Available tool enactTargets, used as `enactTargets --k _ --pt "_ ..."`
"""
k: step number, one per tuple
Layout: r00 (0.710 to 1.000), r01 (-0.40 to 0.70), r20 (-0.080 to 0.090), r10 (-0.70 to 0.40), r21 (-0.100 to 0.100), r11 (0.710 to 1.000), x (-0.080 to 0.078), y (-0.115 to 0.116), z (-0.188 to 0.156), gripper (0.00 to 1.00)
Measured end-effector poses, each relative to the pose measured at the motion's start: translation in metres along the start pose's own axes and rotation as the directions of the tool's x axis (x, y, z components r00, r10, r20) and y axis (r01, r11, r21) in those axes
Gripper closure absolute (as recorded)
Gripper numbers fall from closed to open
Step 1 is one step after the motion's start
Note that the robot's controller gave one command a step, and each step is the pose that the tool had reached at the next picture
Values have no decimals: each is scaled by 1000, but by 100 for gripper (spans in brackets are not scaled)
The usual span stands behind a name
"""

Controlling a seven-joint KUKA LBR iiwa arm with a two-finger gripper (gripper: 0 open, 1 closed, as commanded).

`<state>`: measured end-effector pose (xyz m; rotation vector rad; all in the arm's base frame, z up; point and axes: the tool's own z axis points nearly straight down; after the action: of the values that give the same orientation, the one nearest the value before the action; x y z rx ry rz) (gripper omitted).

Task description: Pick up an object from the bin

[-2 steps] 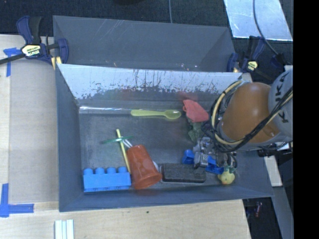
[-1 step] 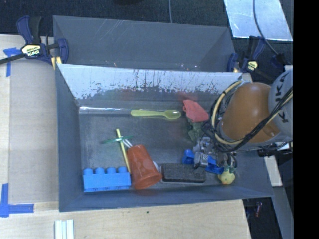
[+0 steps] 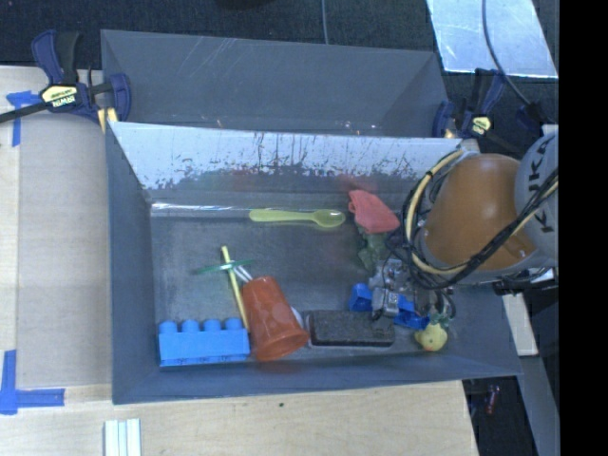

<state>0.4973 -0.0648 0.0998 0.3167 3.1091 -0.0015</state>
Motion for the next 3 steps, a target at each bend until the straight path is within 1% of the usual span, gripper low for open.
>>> enactTargets --k 1,2,3 --pt "999 -36 -1 36 0 999 -4 -2 -34 100" --pt "1000 -18 1 18 0 1000 -6 -6 25 100" --pt "990 140 14 -140 6 990 -12 6 24 100"
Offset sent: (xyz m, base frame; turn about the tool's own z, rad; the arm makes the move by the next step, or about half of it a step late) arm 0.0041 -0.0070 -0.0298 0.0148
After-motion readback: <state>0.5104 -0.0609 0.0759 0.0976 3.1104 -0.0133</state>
